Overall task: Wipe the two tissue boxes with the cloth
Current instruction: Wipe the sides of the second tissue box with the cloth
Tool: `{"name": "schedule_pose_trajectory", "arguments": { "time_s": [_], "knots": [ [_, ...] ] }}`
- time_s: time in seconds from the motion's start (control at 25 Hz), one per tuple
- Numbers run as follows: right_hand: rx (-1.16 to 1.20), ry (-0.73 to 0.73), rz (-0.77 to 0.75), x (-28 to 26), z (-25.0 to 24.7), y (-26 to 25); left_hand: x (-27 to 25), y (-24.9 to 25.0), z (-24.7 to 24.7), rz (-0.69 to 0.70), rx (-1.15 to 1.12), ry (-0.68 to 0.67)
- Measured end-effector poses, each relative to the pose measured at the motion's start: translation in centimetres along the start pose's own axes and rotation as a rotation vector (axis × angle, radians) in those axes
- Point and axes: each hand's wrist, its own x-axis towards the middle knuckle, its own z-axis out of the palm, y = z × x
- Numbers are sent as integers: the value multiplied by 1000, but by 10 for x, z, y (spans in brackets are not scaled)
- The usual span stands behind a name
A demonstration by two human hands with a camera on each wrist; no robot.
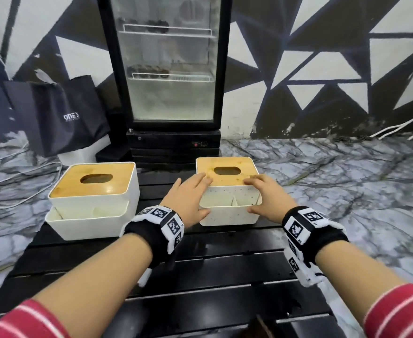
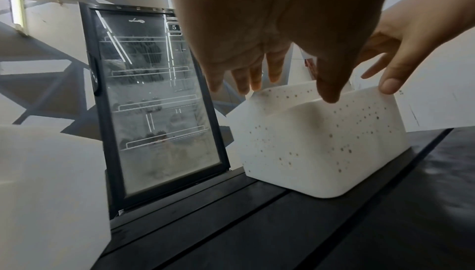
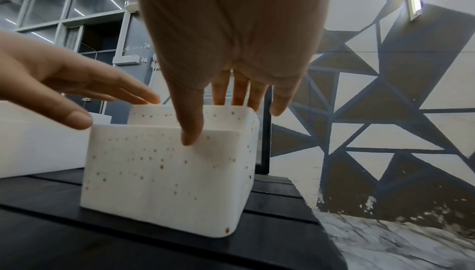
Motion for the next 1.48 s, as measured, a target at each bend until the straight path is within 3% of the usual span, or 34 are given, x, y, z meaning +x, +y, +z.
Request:
{"name": "schedule_pose_trajectory", "arguments": {
  "time_s": [0.2,0.48,1.04,1.48],
  "knots": [
    [67,101,-5,1,4,8,10,3,9,0,-44,7],
    [59,80,-7,-24,9,-10,-18,-1,3,-13,-102,0],
    [59,-4,-135,-151,40,-95,-192,-9,-1,-53,-153,66],
    [93,23,-245,-237,63,-134,-301,-1,-1,-58,-218,159]
  ]
}}
